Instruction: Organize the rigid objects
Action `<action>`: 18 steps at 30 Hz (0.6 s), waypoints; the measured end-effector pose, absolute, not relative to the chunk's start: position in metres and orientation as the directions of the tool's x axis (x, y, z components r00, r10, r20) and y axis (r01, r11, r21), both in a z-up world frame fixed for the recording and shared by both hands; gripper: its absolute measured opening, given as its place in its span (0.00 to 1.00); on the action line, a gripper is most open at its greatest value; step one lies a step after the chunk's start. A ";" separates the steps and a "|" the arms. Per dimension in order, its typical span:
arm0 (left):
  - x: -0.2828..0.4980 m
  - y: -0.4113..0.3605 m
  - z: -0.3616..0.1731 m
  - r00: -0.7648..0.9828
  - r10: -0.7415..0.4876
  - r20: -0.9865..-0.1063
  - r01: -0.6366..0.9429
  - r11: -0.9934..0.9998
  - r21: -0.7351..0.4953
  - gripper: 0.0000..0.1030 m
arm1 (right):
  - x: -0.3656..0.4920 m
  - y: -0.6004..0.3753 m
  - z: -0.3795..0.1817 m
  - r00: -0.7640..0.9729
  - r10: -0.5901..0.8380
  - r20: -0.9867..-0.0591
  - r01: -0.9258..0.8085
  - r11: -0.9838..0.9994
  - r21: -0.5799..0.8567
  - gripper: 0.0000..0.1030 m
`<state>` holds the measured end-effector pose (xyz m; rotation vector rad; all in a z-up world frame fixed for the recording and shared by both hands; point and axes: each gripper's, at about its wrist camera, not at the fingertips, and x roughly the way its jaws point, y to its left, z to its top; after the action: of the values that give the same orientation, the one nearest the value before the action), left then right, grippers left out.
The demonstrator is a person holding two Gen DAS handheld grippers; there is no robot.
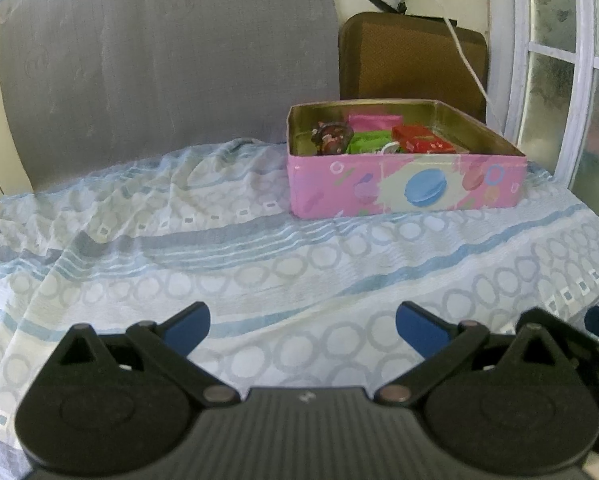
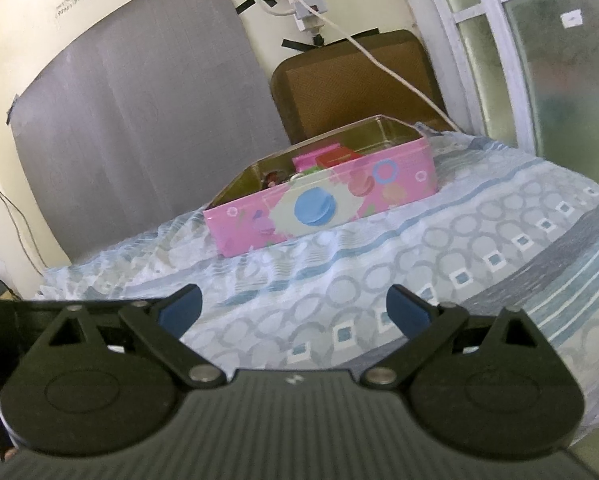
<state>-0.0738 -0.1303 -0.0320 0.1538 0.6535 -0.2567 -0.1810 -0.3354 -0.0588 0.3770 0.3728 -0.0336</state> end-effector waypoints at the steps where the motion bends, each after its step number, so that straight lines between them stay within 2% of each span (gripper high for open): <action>1: -0.074 -0.131 -0.031 0.765 -0.192 -0.615 0.288 0.956 0.060 1.00 | -0.183 -0.337 -0.059 0.932 0.028 -0.363 0.108 0.930 0.351 0.97; 13: -0.072 -0.151 -0.028 0.757 -0.241 -0.607 0.345 0.937 0.060 1.00 | -0.202 -0.344 -0.056 0.921 -0.060 -0.385 0.192 0.930 0.313 0.97; 18: -0.074 -0.154 -0.025 0.783 -0.241 -0.573 0.343 0.936 0.075 1.00 | -0.200 -0.339 -0.056 0.916 -0.060 -0.398 0.185 0.941 0.283 0.97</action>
<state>-0.0736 -0.1536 -0.0248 0.1788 0.5923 -0.3170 -0.2004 -0.3386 -0.0564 0.3224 0.3954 -0.1286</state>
